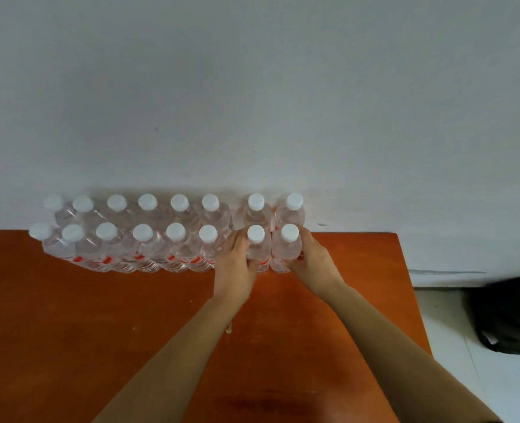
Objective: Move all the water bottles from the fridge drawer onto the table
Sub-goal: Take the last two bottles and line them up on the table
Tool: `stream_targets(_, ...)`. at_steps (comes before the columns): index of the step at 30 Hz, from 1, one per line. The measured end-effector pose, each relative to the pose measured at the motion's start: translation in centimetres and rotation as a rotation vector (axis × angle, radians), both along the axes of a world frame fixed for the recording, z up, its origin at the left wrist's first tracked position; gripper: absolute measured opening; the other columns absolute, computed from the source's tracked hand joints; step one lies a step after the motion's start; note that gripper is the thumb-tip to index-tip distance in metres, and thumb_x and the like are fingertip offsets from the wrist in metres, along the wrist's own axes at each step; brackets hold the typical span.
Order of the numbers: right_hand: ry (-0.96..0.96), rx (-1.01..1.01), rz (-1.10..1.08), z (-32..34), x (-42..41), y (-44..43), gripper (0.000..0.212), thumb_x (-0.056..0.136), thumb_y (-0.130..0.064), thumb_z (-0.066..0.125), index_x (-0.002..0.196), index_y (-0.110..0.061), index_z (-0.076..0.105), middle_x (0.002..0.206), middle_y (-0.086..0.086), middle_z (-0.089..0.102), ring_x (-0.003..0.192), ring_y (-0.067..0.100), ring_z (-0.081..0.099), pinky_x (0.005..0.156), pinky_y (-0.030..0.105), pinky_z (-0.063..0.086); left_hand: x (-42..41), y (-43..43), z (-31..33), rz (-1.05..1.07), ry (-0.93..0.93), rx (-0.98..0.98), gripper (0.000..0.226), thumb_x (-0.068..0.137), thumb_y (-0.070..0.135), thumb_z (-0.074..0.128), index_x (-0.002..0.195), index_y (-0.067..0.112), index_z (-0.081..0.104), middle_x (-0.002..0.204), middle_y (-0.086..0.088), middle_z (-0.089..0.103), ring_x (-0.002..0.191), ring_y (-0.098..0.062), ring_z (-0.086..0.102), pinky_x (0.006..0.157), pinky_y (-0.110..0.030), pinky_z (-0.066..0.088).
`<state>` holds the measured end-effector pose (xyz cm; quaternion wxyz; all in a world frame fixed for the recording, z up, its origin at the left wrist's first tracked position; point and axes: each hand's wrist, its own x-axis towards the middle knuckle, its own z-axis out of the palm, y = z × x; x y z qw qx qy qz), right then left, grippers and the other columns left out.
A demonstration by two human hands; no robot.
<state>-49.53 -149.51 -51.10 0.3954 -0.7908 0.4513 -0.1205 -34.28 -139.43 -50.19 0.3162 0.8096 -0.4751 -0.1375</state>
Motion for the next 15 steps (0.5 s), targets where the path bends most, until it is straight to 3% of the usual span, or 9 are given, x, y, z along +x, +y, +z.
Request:
stream_targets(5, -0.12, 0.065, -0.018, 1.6, -0.5, 0.1, 0.101, 0.08, -0.022, 0.079, 0.154, -0.035, 0.012, 0.148, -0.001, 0.047, 0.131, 0.019, 0.05, 0.1, 0.038, 0.049, -0.4, 0.5, 1.5, -0.007, 0.022, 0.036, 0.069, 0.084, 0.023, 0.077, 0.142, 0.02, 0.04, 0.142, -0.002, 0.049, 0.128, -0.021, 0.051, 0.103, -0.039, 0.048)
stream_targets(7, -0.123, 0.013, -0.004, 3.1, -0.8, 0.1, 0.096, 0.083, -0.028, 0.076, 0.156, -0.027, 0.013, 0.156, -0.001, 0.037, 0.139, 0.02, 0.041, 0.106, 0.035, 0.041, -0.3, 0.7, 3.0, -0.027, -0.006, 0.022, 0.072, 0.088, 0.03, 0.072, 0.147, 0.024, 0.032, 0.146, -0.001, 0.045, 0.128, -0.02, 0.051, 0.102, -0.038, 0.048)
stream_targets(10, -0.107, -0.114, -0.016, 6.2, -2.1, -0.4, 0.083, 0.093, -0.043, 0.064, 0.157, -0.023, 0.015, 0.162, 0.003, 0.026, 0.145, 0.022, 0.035, 0.113, 0.045, 0.039, -0.2, 1.1, 6.2, -0.017, -0.068, -0.036, 0.066, 0.094, 0.036, 0.062, 0.15, 0.022, 0.03, 0.147, -0.001, 0.044, 0.131, -0.018, 0.047, 0.106, -0.037, 0.045)
stream_targets(13, -0.059, -0.395, -0.053, 10.1, -4.1, -0.8, 0.065, 0.102, -0.051, 0.04, 0.157, -0.023, 0.019, 0.165, 0.005, 0.018, 0.149, 0.025, 0.026, 0.117, 0.047, 0.033, -0.7, 1.5, 10.1, 0.008, -0.198, -0.085, 0.061, 0.1, 0.044, 0.048, 0.15, 0.018, 0.029, 0.153, -0.005, 0.038, 0.139, -0.023, 0.039, 0.109, -0.044, 0.042)
stream_targets(15, -0.041, -0.597, -0.109, 12.6, -5.8, -0.8, 0.061, 0.105, -0.05, 0.035, 0.156, -0.021, 0.021, 0.165, 0.009, 0.017, 0.151, 0.027, 0.02, 0.12, 0.048, 0.026, -1.9, 1.7, 12.8, 0.022, -0.32, -0.111, 0.061, 0.102, 0.05, 0.037, 0.152, 0.017, 0.026, 0.156, -0.008, 0.034, 0.144, -0.026, 0.032, 0.113, -0.048, 0.036)
